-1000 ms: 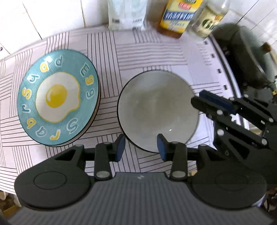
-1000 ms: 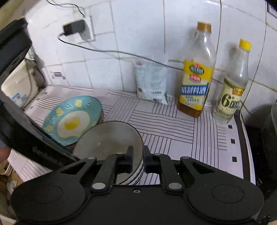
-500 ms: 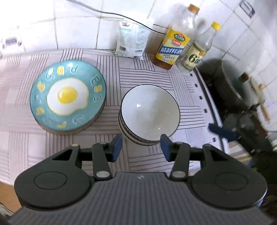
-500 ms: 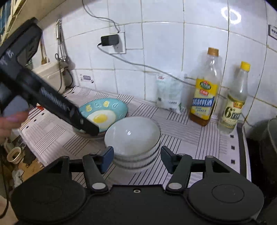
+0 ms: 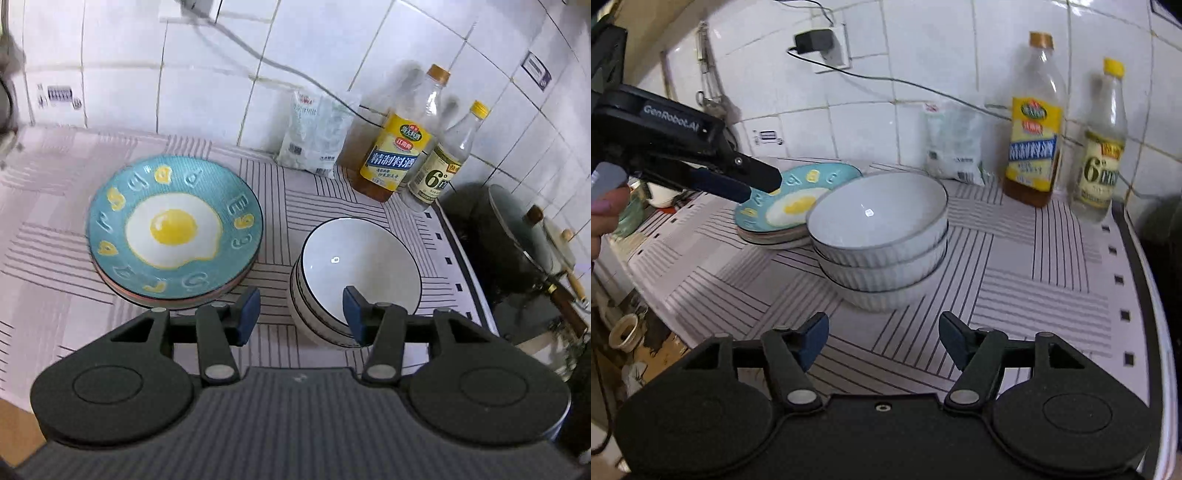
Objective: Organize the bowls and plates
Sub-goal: 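Close both grippers on the rim of the three-bowl stack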
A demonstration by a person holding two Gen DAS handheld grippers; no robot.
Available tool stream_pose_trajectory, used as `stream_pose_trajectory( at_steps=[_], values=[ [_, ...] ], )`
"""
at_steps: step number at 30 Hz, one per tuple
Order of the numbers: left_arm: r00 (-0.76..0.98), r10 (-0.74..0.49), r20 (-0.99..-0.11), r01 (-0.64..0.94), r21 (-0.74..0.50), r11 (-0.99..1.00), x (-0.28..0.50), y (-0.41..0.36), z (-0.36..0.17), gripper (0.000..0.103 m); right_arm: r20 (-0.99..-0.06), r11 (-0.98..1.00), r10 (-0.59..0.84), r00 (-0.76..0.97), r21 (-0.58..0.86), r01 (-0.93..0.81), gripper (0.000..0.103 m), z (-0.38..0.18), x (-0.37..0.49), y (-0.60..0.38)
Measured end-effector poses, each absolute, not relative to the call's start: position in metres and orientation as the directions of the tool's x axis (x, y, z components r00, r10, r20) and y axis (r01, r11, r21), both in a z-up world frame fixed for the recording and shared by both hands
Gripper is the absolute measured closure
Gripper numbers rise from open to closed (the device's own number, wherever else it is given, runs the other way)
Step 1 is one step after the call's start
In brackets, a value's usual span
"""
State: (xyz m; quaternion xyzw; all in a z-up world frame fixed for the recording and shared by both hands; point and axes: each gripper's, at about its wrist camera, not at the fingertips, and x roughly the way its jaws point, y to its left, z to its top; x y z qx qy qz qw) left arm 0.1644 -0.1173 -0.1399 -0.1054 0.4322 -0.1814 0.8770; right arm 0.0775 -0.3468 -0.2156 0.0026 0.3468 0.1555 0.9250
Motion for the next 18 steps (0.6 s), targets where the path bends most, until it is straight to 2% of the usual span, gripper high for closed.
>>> stream_pose_trajectory(
  at_steps=[2, 4, 5, 7, 9, 13, 18],
  values=[
    [0.538, -0.433, -0.724, 0.223, -0.373, 0.901, 0.173, -0.117, -0.15, 0.052, -0.64, 0.953, 0.291, 0.711, 0.128, -0.275, 0.024, -0.227, 0.083, -0.345],
    [0.523, -0.468, -0.712, 0.226, -0.413, 0.882, 0.18, -0.117, -0.159, 0.049, -0.625, 0.952, 0.297, 0.722, 0.131, -0.277, 0.011, -0.24, 0.089, -0.341],
    [0.531, -0.484, -0.696, 0.214, -0.443, 0.871, 0.183, -0.115, -0.163, 0.048, -0.614, 0.952, 0.296, 0.731, 0.125, -0.281, 0.009, -0.245, 0.092, -0.339],
    [0.536, -0.521, -0.664, 0.188, -0.509, 0.84, 0.189, -0.11, -0.166, 0.039, -0.593, 0.958, 0.274, 0.757, 0.095, -0.272, 0.008, -0.255, 0.098, -0.333],
    [0.525, -0.543, -0.655, 0.183, -0.536, 0.824, 0.197, -0.111, -0.17, 0.038, -0.582, 0.965, 0.246, 0.775, 0.073, -0.251, 0.007, -0.263, 0.107, -0.327],
    [0.44, -0.563, -0.7, 0.189, -0.541, 0.82, 0.215, -0.124, -0.187, 0.033, -0.551, 0.967, 0.234, 0.801, 0.045, -0.252, 0.007, -0.276, 0.123, -0.317],
    [0.354, -0.558, -0.75, 0.138, -0.548, 0.825, 0.234, -0.132, -0.217, 0.033, -0.52, 0.967, 0.232, 0.822, 0.031, -0.252, 0.005, -0.283, 0.136, -0.309]
  ],
)
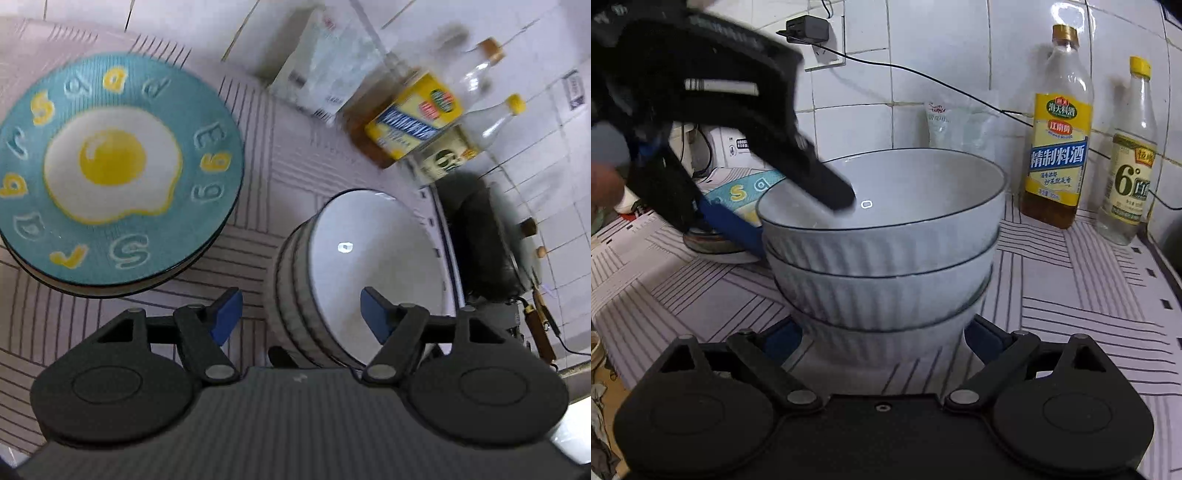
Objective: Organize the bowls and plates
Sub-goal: 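Close both grippers on the rim of the three-bowl stack, then lift the bowl stack and lower it onto the teal egg plate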
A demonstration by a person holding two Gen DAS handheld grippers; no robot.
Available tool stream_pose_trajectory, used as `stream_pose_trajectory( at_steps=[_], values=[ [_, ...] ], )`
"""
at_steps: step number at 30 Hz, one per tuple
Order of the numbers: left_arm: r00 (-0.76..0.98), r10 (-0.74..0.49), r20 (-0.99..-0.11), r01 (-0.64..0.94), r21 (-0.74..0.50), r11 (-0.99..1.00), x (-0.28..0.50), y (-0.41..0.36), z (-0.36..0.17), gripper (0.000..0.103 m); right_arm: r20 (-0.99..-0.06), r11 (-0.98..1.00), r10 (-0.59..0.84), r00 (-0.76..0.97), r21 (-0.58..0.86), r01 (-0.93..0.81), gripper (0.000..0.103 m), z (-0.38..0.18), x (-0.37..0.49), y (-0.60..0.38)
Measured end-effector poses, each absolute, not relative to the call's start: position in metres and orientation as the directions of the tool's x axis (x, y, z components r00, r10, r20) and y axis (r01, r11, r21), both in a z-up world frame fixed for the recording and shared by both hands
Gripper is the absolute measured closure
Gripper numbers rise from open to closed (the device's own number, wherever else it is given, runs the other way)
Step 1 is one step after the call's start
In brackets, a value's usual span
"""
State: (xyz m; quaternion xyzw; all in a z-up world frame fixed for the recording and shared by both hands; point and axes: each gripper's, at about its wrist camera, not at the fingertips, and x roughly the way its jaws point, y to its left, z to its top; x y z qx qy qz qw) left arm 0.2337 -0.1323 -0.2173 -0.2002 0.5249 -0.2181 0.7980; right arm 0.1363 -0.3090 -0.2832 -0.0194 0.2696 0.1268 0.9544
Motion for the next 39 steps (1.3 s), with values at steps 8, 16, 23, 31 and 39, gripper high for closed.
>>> stream_pose_trajectory(
  at_steps=[8, 16, 23, 31, 39],
  values=[
    [0.302, -0.591, -0.748, 0.117, -0.586, 0.802, 0.244, -0.142, -0.241, 0.053, -0.542, 0.963, 0.26, 0.799, 0.091, -0.252, 0.003, -0.286, 0.152, -0.309],
    [0.348, -0.576, -0.739, 0.126, -0.572, 0.81, 0.232, -0.145, -0.241, 0.053, -0.551, 0.961, 0.269, 0.79, 0.098, -0.258, 0.004, -0.286, 0.153, -0.309],
    [0.348, -0.568, -0.746, 0.164, -0.548, 0.82, 0.227, -0.146, -0.237, 0.053, -0.544, 0.966, 0.253, 0.8, 0.091, -0.244, 0.004, -0.285, 0.148, -0.307],
    [0.379, -0.573, -0.726, 0.204, -0.539, 0.817, 0.216, -0.14, -0.215, 0.053, -0.495, 0.964, 0.256, 0.83, 0.072, -0.254, 0.004, -0.269, 0.135, -0.303],
    [0.43, -0.564, -0.705, 0.229, -0.519, 0.823, 0.207, -0.121, -0.169, 0.053, -0.435, 0.951, 0.291, 0.852, 0.035, -0.306, 0.004, -0.231, 0.132, -0.289]
  ],
)
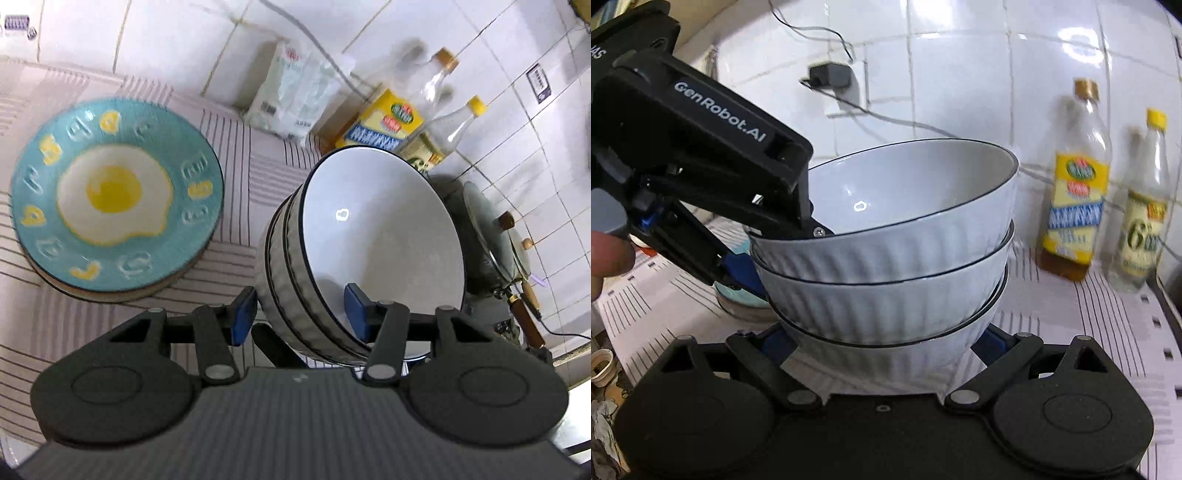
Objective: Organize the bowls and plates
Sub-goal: 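Lift the bowl stack and lower it onto the teal egg plate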
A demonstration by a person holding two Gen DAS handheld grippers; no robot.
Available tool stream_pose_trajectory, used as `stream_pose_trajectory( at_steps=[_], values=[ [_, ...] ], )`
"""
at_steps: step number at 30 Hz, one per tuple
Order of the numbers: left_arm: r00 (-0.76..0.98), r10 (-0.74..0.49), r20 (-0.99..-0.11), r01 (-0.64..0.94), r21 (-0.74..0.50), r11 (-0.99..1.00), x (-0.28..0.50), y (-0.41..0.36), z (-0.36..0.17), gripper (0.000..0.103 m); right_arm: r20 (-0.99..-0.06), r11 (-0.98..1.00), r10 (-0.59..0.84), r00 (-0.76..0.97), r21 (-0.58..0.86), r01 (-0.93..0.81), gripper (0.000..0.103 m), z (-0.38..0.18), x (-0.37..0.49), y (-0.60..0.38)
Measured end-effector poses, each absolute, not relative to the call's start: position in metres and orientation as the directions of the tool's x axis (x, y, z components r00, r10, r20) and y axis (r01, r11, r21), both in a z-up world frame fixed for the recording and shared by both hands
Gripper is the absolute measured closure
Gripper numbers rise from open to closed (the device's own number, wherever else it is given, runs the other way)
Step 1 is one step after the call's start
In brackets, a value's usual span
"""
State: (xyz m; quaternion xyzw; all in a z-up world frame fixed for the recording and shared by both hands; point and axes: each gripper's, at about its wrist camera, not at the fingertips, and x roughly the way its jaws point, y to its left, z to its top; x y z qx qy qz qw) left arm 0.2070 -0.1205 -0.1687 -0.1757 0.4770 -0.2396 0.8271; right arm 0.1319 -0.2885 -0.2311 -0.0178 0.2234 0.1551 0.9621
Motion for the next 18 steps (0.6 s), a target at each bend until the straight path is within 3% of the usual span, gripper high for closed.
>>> stream_pose_trajectory(
  at_steps=[9, 18],
  values=[
    [0.502, -0.485, -0.716, 0.18, -0.463, 0.868, 0.207, -0.075, -0.123, 0.053, -0.389, 0.916, 0.383, 0.838, 0.042, -0.4, 0.004, -0.196, 0.154, -0.248],
    [0.502, -0.454, -0.736, 0.153, -0.441, 0.884, 0.243, -0.036, -0.121, 0.053, -0.397, 0.898, 0.42, 0.816, 0.053, -0.436, 0.004, -0.193, 0.188, -0.203]
  ],
)
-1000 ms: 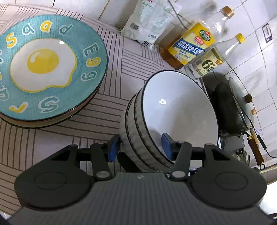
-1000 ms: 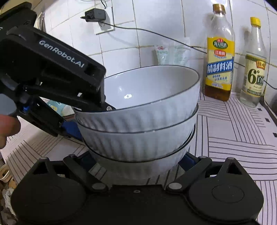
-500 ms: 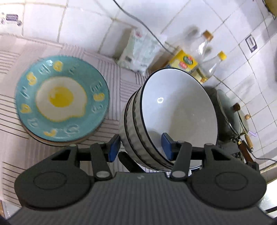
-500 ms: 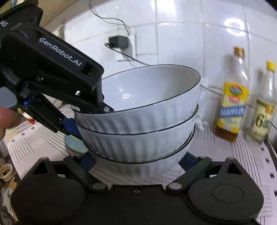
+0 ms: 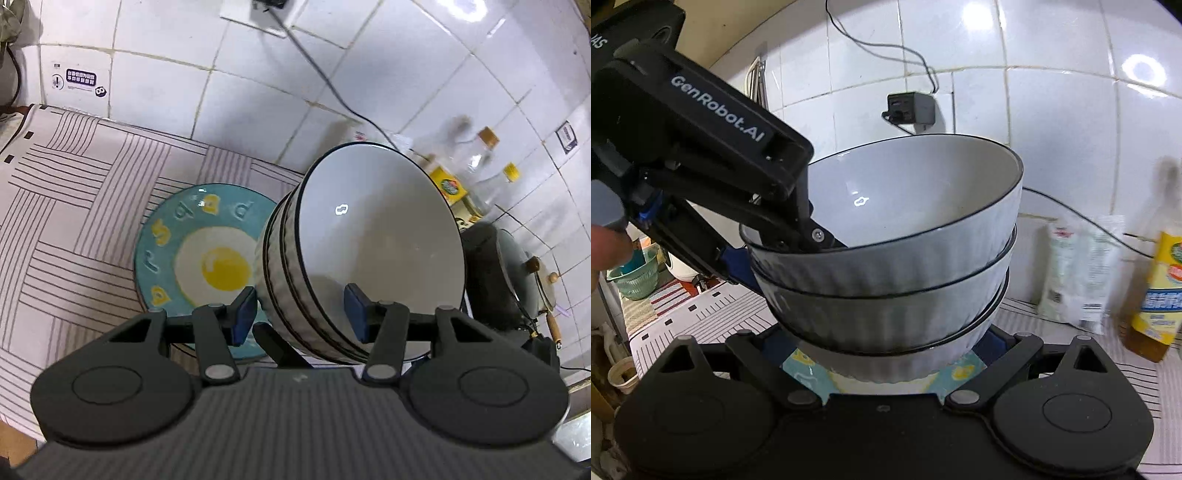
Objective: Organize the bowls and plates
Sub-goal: 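Lift the bowl stack and lower it onto the teal egg plate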
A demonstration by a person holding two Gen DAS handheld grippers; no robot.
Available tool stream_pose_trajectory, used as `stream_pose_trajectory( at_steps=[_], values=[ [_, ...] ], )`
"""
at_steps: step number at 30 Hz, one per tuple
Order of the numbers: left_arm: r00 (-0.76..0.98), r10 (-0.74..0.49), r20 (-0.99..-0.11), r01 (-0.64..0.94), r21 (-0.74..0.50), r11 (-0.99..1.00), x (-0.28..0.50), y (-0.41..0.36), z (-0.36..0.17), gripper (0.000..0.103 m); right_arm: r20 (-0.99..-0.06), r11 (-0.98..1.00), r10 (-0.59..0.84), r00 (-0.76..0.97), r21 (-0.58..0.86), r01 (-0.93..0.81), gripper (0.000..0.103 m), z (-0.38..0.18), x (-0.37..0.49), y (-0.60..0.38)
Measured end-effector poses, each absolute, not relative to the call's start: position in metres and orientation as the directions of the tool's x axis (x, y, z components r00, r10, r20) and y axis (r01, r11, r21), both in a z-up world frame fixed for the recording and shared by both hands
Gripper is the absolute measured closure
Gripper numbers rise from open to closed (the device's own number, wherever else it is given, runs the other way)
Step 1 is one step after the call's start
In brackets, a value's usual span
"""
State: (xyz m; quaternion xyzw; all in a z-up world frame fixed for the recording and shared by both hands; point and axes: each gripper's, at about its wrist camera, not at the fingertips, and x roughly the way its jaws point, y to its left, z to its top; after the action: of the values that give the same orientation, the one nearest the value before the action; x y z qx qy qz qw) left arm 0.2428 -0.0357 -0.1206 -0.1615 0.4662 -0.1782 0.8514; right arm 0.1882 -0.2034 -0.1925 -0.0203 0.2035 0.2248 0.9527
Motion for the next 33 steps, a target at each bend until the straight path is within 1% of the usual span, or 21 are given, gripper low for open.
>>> stream_pose_trajectory(
  at_steps=[8, 15, 24, 31, 33],
  values=[
    [0.419, -0.459, -0.783, 0.157, -0.436, 0.886, 0.276, -0.015, -0.152, 0.053, -0.447, 0.908, 0.396, 0.802, 0.058, -0.416, 0.004, -0.22, 0.21, -0.179],
    [0.363, -0.479, -0.799, 0.207, -0.432, 0.878, 0.299, -0.009, -0.177, 0.053, -0.476, 0.93, 0.351, 0.806, 0.076, -0.36, 0.005, -0.241, 0.22, -0.167],
    [0.328, -0.474, -0.817, 0.241, -0.413, 0.878, 0.311, -0.006, -0.195, 0.053, -0.511, 0.945, 0.308, 0.803, 0.066, -0.32, 0.005, -0.257, 0.23, -0.156],
    [0.331, -0.482, -0.811, 0.21, -0.434, 0.876, 0.316, 0.002, -0.202, 0.053, -0.523, 0.948, 0.294, 0.8, 0.056, -0.312, 0.005, -0.262, 0.233, -0.148],
    [0.338, -0.472, -0.814, 0.21, -0.424, 0.881, 0.315, 0.001, -0.201, 0.053, -0.529, 0.946, 0.296, 0.795, 0.049, -0.319, 0.005, -0.261, 0.234, -0.147]
  ],
)
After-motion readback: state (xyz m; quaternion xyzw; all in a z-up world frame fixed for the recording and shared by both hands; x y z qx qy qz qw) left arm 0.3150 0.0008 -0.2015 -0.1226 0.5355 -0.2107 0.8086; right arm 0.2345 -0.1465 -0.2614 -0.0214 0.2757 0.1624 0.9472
